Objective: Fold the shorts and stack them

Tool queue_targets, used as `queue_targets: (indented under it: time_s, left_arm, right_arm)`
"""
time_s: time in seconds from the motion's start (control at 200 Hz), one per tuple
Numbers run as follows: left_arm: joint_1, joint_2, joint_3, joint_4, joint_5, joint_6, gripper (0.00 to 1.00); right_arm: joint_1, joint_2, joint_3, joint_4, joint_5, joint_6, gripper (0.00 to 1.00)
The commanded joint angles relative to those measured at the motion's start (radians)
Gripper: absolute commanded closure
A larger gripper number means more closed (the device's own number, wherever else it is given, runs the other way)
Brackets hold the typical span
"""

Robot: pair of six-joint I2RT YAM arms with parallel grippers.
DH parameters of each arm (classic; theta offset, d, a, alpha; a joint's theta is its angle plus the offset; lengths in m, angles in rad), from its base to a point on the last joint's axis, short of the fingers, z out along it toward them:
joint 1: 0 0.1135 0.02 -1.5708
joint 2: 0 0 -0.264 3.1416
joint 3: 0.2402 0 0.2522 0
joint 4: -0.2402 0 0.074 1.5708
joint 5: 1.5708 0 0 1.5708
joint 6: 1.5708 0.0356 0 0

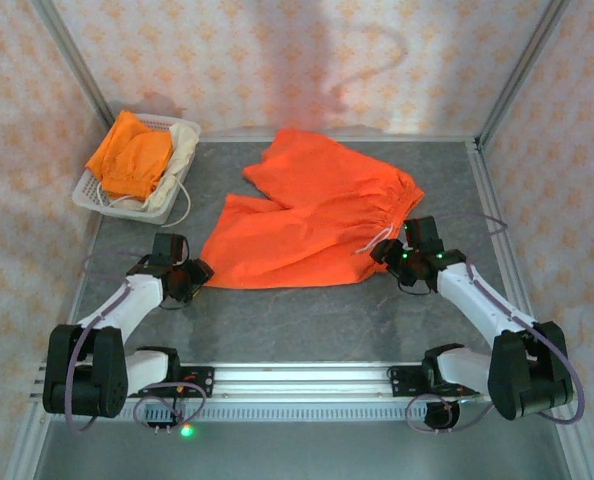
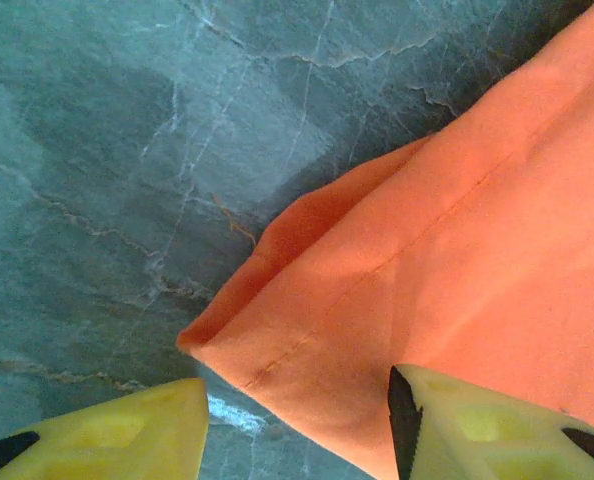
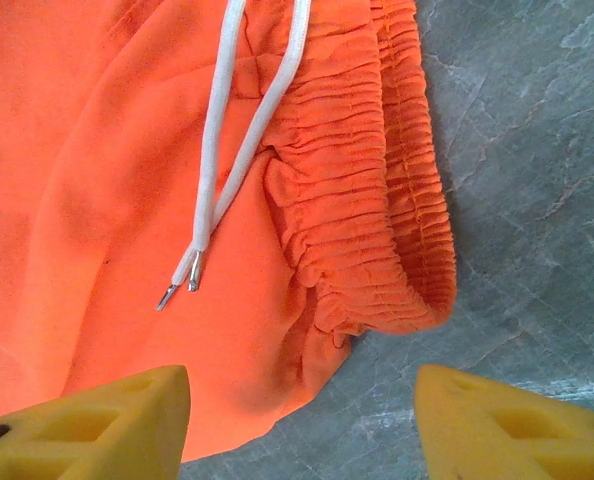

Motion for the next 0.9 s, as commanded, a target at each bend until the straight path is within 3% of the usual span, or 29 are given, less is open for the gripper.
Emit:
queue_targets:
  time_s: [0.0, 0.24, 0.505, 0.896]
  left_arm:
    - [0.007, 0.018, -0.002, 0.036, -0.026, -0.016, 0.53]
    - [0.007, 0.083, 0.016, 0.081, -0.042, -0.009, 0.66]
    - [0.008, 0.101, 0.078, 0.067, -0.033, 0.02, 0.95]
    - [0.007, 0.101, 0.038, 0.089, -0.022, 0.021, 0.99]
  right_arm:
    - [0.0, -0.009, 0.012, 0.016, 0.004, 0.016, 0.4]
    - [0.0, -0.009, 0.002, 0.014, 0.008, 0.022, 0.4]
    - [-0.002, -0.001, -0.035, 0.046, 0.034, 0.099, 0.45]
    - [-0.018, 0.09, -0.071, 0.164, 0.048, 0.275, 0.47]
